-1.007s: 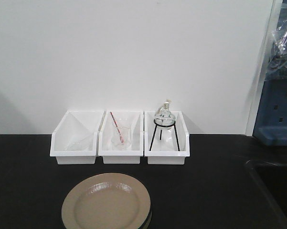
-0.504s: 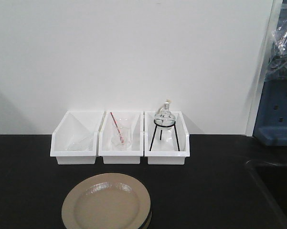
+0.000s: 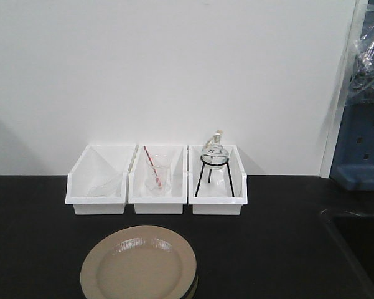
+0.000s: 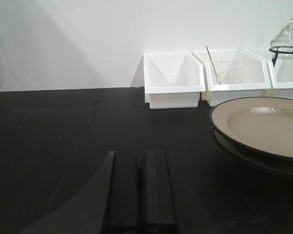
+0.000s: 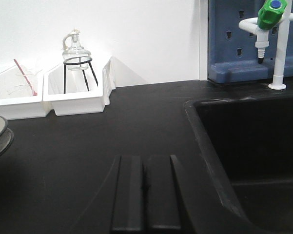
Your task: Arrange circular plates on left workspace
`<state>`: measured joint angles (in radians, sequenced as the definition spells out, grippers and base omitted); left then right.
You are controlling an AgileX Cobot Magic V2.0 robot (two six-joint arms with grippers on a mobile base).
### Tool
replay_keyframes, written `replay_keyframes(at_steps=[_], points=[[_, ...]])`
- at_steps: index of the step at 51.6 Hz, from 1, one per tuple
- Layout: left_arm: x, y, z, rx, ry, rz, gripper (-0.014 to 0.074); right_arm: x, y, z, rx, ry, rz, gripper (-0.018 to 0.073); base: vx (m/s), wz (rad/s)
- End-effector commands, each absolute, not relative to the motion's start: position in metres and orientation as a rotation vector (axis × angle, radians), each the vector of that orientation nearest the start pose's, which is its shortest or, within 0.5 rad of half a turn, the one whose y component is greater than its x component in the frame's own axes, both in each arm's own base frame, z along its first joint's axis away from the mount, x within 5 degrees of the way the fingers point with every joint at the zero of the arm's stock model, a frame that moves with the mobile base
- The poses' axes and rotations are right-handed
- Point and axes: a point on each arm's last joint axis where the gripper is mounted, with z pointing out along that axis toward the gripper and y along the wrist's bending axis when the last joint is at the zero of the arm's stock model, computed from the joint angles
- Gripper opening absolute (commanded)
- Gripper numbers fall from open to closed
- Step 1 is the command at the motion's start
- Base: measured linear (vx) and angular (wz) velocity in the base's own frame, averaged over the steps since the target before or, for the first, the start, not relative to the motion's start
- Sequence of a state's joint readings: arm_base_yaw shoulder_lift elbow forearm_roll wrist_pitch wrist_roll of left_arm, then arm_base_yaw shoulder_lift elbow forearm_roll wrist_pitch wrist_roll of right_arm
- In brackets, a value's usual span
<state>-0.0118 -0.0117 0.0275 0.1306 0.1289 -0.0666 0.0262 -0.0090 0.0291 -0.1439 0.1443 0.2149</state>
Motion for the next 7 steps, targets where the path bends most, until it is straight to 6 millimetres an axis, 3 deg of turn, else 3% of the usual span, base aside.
replay_keyframes(at_steps=[1,7], points=[[0.0564,-0.0005,0.1943,0.045,1.551,0.027,0.0002,0.0567,0.0004,0.1911,0.046,1.579,0.065,-0.0003,0.00,0.00],[0.0564,-0.0005,0.1943,0.045,1.551,0.027,0.0002,0.0567,0.0004,0.1911,0.046,1.579,0.065,-0.0003,0.00,0.00]])
